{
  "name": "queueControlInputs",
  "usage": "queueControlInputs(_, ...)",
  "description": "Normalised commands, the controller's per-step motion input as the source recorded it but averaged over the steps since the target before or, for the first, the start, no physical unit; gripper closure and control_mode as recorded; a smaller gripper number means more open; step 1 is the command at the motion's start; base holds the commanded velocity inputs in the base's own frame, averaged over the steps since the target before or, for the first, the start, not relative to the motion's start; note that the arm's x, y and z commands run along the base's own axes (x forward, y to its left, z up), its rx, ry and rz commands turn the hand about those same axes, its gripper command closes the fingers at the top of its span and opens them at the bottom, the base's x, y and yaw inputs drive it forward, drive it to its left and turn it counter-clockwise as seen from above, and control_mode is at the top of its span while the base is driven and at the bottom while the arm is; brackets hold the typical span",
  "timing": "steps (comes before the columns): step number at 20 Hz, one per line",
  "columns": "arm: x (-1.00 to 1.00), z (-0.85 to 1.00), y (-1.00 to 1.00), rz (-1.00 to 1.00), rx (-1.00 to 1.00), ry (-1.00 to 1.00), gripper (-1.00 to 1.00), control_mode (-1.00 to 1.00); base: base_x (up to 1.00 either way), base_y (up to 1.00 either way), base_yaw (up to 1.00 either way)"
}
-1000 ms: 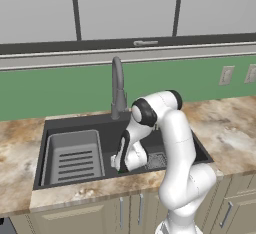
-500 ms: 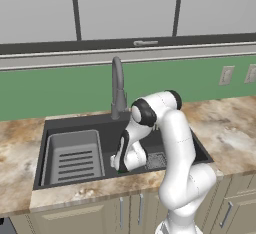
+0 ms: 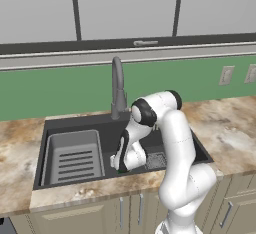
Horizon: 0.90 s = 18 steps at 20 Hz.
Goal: Pick up the sponge and sponge from the sink, and place them back in the cabinet, and close the cabinet doors.
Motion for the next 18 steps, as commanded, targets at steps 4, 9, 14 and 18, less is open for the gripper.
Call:
queueControlInputs(4,0.0,0.0,0.0,0.0,0.0,0.01,-1.0,-1.0,0.0,0.0,0.0)
queueControlInputs(9,0.0,0.0,0.0,0.0,0.0,0.01,-1.0,-1.0,0.0,0.0,0.0)
queueControlInputs(14,0.0,-0.03,0.0,0.0,0.0,0.0,-1.0,-1.0,0.0,0.0,0.0)
queueControlInputs(18,0.0,-0.05,0.0,0.0,0.0,0.0,-1.0,-1.0,0.0,0.0,0.0)
